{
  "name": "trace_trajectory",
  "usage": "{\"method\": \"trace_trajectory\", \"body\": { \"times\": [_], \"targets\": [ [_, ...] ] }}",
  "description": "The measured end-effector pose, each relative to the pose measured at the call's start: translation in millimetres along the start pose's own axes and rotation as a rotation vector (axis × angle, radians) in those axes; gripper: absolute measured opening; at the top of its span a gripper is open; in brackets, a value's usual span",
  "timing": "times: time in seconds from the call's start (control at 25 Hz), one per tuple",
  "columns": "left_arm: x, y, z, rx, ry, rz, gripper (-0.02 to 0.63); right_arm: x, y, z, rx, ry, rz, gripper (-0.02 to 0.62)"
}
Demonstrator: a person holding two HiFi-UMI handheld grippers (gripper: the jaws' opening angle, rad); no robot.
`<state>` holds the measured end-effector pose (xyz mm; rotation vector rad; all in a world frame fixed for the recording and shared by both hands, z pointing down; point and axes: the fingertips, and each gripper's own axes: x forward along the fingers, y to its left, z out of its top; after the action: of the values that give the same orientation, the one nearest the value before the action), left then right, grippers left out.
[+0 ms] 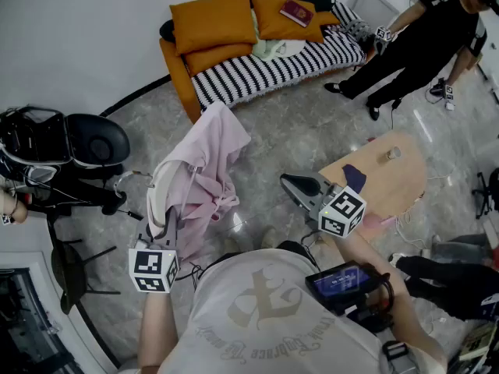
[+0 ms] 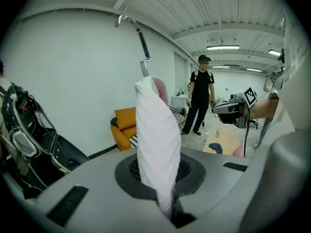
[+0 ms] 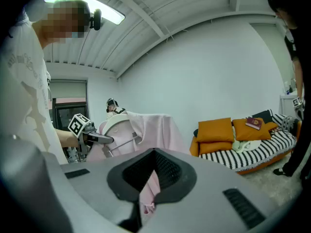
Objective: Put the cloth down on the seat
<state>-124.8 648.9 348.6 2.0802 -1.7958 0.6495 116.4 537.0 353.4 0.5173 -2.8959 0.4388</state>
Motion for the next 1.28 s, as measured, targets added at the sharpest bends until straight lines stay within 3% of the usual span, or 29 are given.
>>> {"method": "trace_trajectory", "body": {
  "times": [0.32,0.64,1.0,1.28],
  "targets": [
    [-0.2,6.0,1.0,0.015,-0.009,0.015,0.018,1.0,-8.2,7.9,0.046,-0.078,-0.002,0.015],
    [-2.4,-5.3,6.2,0.011,0.003,0.006,0.018,-11.0,-8.2,11.9,0.054,-0.065,-0.01,0.015],
    [53.0,-46.4,23.3,0.021,0.015,0.032,0.018,-30.0,-78.6,-8.7,0.074,-0.062,0.012,0.015],
    [51.3,-61.8,27.0,0.021,0.028,0.026,0.018,-43.1,-78.1,-16.4,0.077,-0.039,0.009,0.015]
  ]
}}
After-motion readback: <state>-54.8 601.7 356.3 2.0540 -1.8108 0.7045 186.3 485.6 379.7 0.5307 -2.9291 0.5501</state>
